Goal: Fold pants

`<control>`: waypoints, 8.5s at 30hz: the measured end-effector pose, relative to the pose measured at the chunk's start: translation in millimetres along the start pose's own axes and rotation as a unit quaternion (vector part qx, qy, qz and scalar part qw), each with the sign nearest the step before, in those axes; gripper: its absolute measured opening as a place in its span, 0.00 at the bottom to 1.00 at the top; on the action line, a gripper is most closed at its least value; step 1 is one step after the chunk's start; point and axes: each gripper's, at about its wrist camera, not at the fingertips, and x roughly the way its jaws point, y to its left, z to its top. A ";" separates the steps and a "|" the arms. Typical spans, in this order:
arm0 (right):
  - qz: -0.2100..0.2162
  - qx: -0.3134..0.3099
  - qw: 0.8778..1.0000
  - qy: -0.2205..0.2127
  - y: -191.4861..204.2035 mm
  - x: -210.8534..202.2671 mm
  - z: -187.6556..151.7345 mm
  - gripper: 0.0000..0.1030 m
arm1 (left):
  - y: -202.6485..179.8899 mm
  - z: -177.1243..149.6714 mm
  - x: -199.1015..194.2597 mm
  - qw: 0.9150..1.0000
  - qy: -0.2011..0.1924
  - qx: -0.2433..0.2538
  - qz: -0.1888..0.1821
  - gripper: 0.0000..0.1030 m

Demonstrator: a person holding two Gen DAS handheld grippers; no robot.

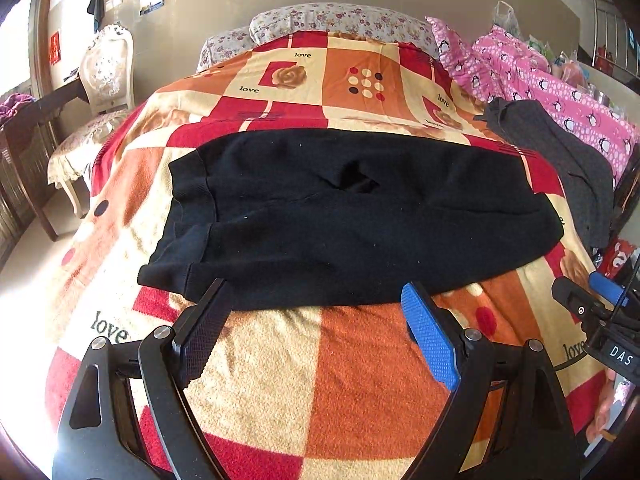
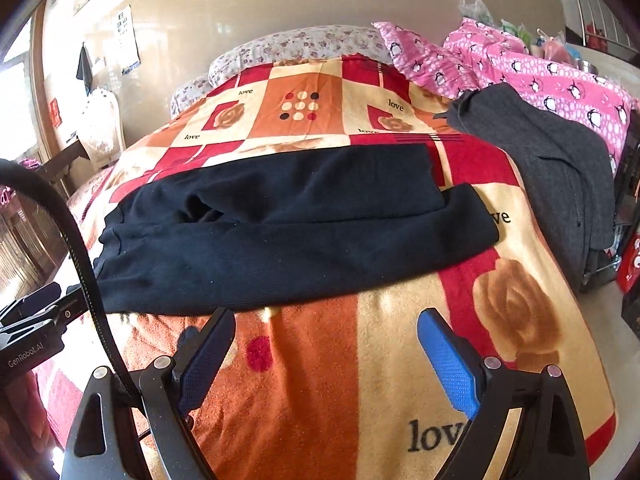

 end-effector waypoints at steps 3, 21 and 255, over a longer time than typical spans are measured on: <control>0.000 -0.001 1.000 0.002 2.3 2.3 -0.1 0.89 | 0.9 -0.7 0.8 1.000 0.001 -0.002 0.002 0.84; 0.006 0.015 1.000 0.021 -4.1 17.5 -2.1 0.89 | 15.9 -0.8 16.4 0.999 0.021 -0.024 0.008 0.84; 0.219 0.040 0.975 -0.002 -171.5 -20.6 -38.7 0.41 | 148.4 -42.3 -6.6 0.984 0.023 0.135 -0.117 0.06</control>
